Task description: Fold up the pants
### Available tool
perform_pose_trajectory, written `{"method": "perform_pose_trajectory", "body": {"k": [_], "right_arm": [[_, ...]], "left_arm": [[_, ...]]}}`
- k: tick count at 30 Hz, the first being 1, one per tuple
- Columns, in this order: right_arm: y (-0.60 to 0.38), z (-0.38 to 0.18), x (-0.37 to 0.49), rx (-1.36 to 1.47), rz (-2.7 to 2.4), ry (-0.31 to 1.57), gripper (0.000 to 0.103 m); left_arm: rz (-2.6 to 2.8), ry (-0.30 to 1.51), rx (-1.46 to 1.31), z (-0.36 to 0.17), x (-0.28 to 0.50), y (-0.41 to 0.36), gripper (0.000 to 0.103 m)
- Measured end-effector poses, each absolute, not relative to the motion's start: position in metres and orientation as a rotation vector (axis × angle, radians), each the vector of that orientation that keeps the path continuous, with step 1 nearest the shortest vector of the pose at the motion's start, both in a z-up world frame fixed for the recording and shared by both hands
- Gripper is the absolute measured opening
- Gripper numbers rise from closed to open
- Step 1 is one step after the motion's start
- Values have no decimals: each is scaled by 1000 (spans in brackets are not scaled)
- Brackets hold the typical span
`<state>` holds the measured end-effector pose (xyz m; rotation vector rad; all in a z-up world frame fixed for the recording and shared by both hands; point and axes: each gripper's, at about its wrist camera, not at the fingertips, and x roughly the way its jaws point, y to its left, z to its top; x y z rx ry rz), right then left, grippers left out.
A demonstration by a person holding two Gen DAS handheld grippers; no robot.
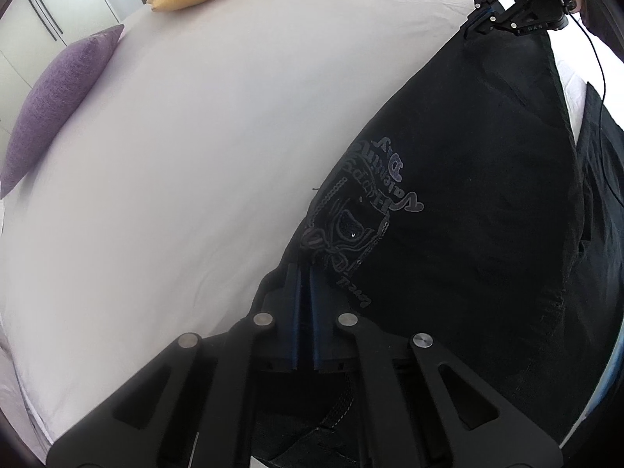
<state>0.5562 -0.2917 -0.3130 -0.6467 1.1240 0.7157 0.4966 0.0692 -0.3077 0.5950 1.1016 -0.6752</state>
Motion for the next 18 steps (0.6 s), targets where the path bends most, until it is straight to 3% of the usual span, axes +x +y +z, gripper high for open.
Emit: {"method": "perform_pose_trajectory", "body": {"k": [5, 7, 16, 18], "right_arm": [[-287, -289, 532, -660, 699, 1056, 4], [-290, -285, 519, -673, 689, 1025, 4], [-276, -258, 454, -678, 663, 942, 4], [-275, -256, 438, -675, 652, 925, 4]], "left_arm": [[-653, 1048, 592, -281, 476, 77, 2], [-651, 1029, 588, -268, 472, 116, 2], [-659, 955, 587, -228, 432, 117, 2], [-658, 941, 597, -217, 390, 119, 2]]}}
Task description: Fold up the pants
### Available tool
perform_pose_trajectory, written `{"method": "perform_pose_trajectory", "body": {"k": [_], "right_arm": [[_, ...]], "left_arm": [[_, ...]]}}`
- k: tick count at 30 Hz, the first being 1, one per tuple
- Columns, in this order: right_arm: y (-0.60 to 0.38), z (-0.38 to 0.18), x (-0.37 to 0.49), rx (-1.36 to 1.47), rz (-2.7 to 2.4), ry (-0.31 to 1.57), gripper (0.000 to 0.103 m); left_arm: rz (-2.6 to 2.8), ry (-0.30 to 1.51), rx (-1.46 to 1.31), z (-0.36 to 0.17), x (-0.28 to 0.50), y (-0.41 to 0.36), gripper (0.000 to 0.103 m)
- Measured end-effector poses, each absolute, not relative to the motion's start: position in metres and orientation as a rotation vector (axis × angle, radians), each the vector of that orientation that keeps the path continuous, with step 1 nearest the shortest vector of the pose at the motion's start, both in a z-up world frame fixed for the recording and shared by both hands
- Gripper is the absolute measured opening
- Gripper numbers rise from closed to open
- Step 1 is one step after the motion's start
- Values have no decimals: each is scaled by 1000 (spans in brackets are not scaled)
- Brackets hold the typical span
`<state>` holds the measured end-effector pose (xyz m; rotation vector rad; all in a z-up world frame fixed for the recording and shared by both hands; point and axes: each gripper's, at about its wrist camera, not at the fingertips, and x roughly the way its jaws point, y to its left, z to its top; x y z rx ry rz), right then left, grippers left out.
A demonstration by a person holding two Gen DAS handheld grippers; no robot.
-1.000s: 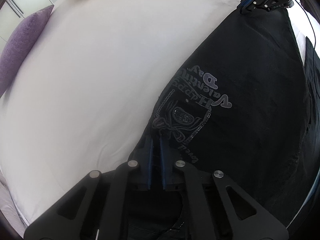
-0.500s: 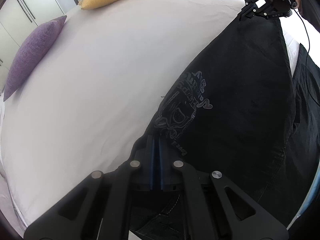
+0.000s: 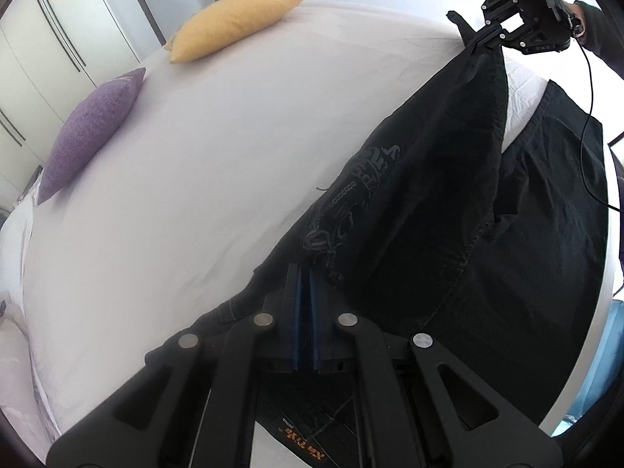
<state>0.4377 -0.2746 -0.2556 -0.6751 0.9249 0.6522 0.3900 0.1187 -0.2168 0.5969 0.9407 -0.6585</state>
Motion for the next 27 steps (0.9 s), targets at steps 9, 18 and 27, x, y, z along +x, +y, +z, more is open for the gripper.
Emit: {"method": "perform_pose_trajectory", "body": {"k": [9, 18, 27], "right_arm": [[-266, -250, 369, -663, 617, 882, 4], [-259, -260, 317, -631, 557, 857, 4], [-250, -269, 270, -636, 539, 850, 4]], "left_arm": [[-673, 937, 626, -217, 307, 126, 2], [-701, 963, 613, -233, 236, 127, 2], [-727, 979, 614, -234, 186, 131, 2]]}}
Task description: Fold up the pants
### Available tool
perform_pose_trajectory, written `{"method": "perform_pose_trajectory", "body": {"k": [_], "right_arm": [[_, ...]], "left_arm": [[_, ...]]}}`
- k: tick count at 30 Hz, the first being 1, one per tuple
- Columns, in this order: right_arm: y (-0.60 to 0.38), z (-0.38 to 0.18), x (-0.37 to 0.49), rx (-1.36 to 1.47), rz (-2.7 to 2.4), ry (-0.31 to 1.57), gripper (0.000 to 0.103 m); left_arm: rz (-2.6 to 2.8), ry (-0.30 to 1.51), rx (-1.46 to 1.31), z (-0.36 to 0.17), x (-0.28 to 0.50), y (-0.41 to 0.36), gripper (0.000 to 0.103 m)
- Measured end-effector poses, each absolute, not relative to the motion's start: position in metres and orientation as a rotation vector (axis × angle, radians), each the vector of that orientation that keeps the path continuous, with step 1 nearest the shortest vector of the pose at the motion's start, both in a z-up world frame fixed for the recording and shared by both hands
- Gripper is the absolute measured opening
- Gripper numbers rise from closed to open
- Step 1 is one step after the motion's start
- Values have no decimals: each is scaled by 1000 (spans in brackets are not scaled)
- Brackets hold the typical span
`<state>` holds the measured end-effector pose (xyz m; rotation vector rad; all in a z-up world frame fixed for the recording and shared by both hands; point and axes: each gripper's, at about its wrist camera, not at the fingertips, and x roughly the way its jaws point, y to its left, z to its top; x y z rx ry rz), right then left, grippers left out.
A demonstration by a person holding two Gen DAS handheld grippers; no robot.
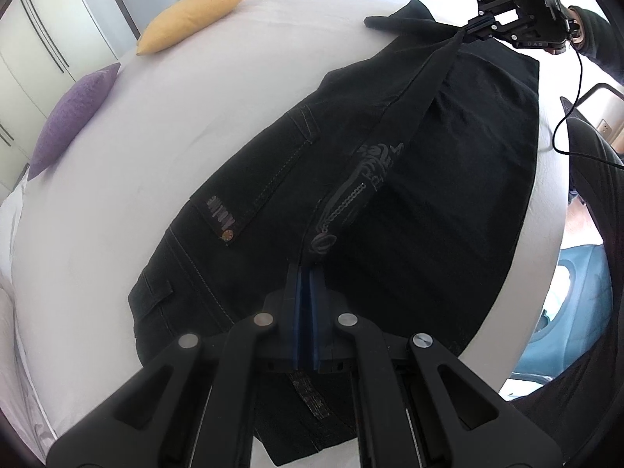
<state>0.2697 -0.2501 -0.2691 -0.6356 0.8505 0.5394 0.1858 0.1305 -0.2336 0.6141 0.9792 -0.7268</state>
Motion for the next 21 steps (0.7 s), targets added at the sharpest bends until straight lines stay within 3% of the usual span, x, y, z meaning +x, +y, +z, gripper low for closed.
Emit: {"method": "perform_pose_trajectory", "body": {"k": [21], "right_arm": [[-221, -314, 201, -698, 578, 924, 4]], "left_arm": [[-733, 1058, 640, -274, 120, 128, 2]]}}
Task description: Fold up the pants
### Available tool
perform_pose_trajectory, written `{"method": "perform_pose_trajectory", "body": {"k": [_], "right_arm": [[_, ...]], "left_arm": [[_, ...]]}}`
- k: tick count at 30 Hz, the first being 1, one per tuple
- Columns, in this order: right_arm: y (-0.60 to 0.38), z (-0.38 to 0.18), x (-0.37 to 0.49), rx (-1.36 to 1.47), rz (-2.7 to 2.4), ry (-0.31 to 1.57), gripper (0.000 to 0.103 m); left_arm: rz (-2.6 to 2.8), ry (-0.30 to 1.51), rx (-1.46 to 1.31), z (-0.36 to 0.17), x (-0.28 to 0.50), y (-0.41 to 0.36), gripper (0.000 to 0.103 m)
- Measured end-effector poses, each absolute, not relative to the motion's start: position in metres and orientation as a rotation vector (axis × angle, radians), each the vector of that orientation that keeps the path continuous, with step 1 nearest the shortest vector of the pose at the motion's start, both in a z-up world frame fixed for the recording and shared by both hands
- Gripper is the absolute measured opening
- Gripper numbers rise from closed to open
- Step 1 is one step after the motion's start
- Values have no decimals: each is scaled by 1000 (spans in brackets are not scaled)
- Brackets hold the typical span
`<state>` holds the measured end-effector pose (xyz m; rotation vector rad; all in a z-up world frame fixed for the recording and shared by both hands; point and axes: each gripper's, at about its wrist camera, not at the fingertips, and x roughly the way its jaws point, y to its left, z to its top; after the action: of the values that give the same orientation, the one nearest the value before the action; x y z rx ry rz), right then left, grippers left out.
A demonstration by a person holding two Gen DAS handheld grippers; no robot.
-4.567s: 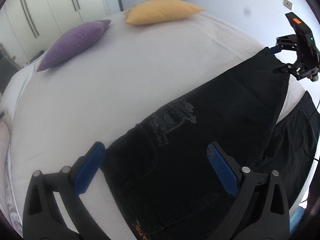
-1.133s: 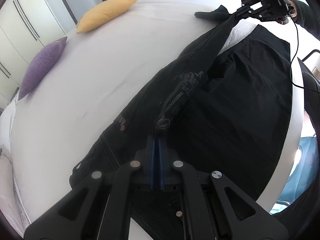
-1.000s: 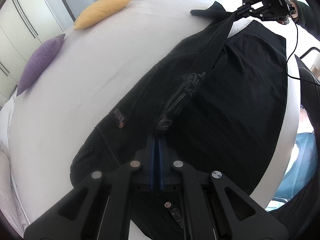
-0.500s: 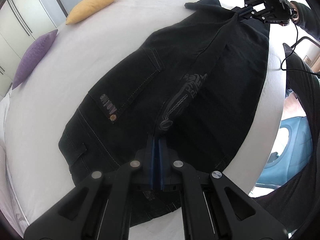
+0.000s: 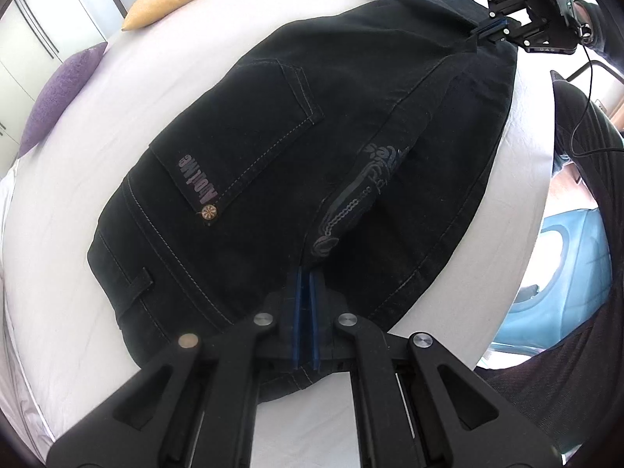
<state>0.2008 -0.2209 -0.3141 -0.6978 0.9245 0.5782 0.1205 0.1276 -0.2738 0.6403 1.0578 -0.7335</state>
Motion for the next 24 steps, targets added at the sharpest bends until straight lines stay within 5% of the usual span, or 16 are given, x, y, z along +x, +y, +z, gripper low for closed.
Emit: {"method": "perform_pose_trajectory", "body": {"k": [15, 18, 22, 24], "right_arm": [[-229, -338, 187, -742, 572, 964, 8], [-230, -344, 184, -731, 541, 978, 16], [-251, -316, 176, -534, 553, 976, 58], [-269, -301, 174, -442, 531, 972, 60]], "left_arm": [[-768, 1093, 679, -294, 113, 112, 3], [-747, 1086, 705, -302, 112, 107, 5], [-730, 1071, 691, -307, 108, 105, 6], [-725, 1066, 689, -309, 108, 105, 6]]}}
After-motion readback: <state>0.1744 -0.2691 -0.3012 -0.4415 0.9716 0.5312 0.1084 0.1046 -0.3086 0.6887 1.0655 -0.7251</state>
